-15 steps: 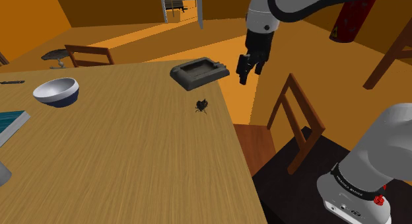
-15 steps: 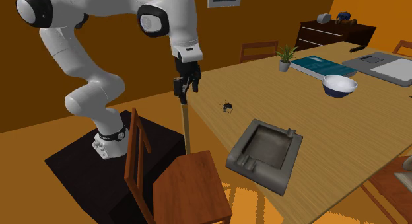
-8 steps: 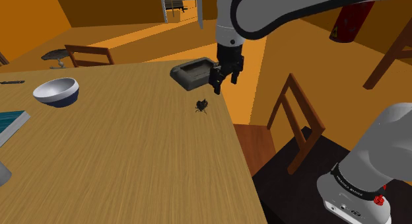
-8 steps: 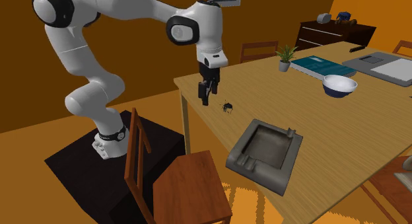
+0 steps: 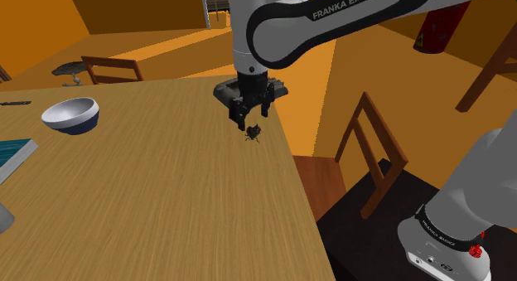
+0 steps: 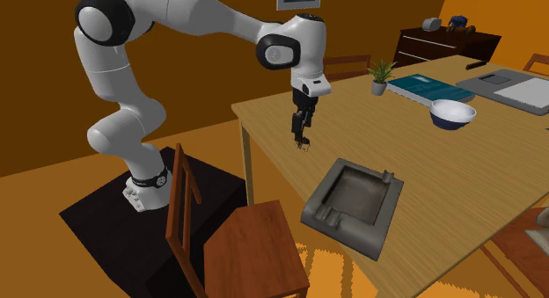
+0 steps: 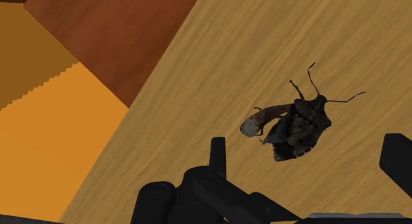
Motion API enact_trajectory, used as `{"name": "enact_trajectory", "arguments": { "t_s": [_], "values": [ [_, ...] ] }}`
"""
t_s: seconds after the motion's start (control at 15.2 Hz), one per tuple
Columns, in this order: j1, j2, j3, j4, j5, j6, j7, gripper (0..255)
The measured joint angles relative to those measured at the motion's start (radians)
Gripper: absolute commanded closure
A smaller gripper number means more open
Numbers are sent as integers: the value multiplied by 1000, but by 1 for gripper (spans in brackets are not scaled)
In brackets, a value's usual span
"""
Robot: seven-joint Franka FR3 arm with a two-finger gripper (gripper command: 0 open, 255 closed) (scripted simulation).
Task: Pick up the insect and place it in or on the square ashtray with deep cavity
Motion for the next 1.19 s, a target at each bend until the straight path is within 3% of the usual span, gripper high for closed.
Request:
{"name": "enact_trajectory", "arguments": {
  "t_s": [0.46, 0.86, 0.92, 1.19],
  "values": [
    [4, 44, 3, -46, -17, 87, 14, 0],
    [4, 48, 2, -52, -19, 97, 14, 0],
    [4, 48, 2, -52, -19, 97, 14, 255],
    [4, 48, 2, -52, -19, 97, 14, 255]
  ]
}}
